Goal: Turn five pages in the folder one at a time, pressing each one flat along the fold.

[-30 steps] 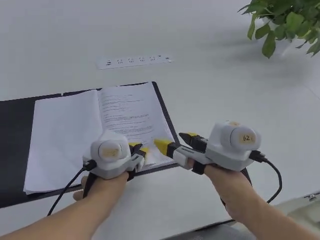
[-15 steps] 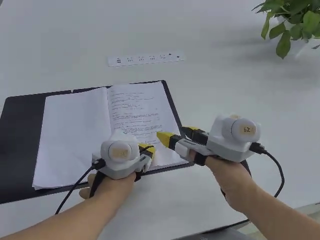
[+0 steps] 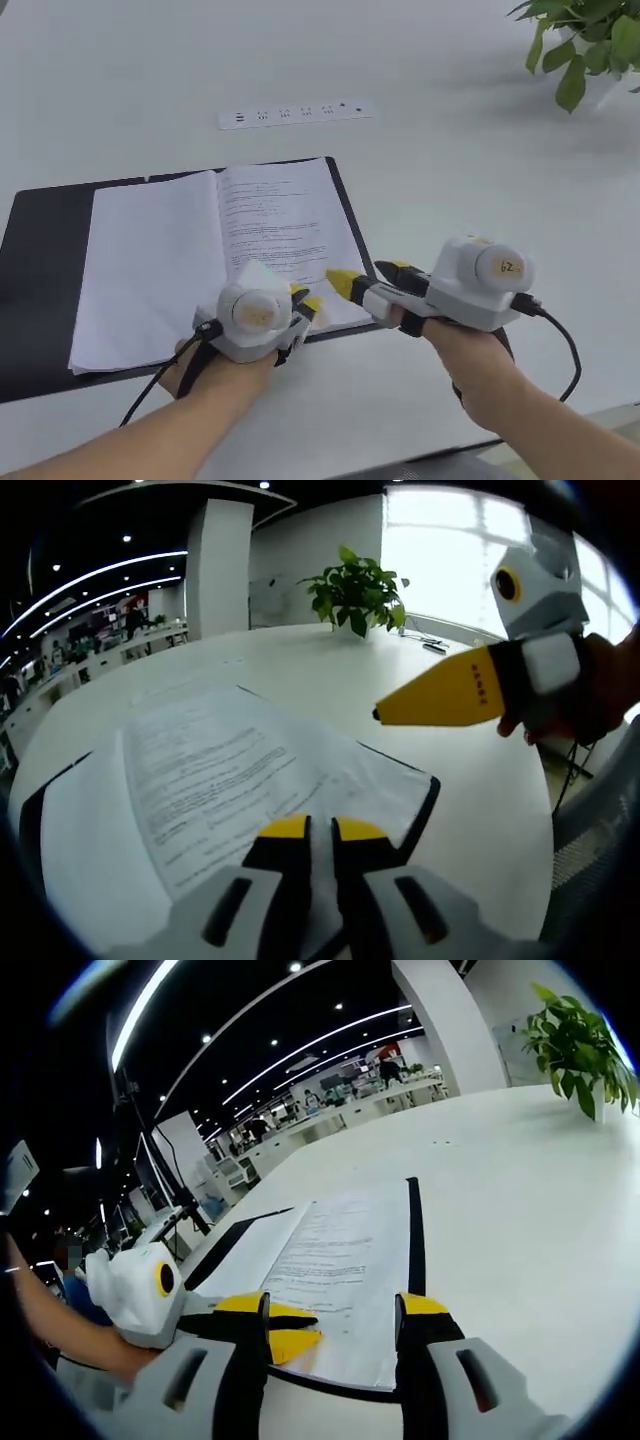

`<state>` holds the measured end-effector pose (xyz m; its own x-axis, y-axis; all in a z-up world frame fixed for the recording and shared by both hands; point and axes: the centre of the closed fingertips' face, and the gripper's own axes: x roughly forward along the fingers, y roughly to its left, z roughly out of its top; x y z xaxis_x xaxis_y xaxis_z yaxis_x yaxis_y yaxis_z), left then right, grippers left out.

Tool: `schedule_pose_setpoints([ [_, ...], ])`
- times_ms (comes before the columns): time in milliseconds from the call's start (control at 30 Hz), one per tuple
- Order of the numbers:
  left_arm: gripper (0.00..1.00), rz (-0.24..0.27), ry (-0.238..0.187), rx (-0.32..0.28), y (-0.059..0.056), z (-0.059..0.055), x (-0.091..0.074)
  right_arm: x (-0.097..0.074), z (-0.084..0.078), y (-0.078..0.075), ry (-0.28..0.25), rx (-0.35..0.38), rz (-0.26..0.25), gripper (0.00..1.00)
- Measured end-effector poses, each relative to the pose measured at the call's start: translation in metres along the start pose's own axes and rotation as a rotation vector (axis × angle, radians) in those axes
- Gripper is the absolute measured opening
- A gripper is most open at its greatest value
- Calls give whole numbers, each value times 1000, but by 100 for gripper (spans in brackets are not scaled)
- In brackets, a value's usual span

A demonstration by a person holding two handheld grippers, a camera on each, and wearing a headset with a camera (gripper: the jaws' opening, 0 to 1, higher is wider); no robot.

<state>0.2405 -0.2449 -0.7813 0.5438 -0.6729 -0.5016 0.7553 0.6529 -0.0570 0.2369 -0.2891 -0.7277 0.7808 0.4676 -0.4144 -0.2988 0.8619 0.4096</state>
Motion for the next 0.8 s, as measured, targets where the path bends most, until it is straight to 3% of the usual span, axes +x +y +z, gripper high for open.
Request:
schedule_pose_setpoints([
  [267, 0, 3, 8, -11, -2, -1, 1, 6, 0, -1, 16, -19, 20, 48],
  [433, 0, 1, 9, -78, -2, -1, 1, 14, -5, -4, 45, -18, 34, 44],
  [800, 0, 19, 8, -116, -1, -1, 0, 27, -16, -14, 89, 34, 44, 41],
])
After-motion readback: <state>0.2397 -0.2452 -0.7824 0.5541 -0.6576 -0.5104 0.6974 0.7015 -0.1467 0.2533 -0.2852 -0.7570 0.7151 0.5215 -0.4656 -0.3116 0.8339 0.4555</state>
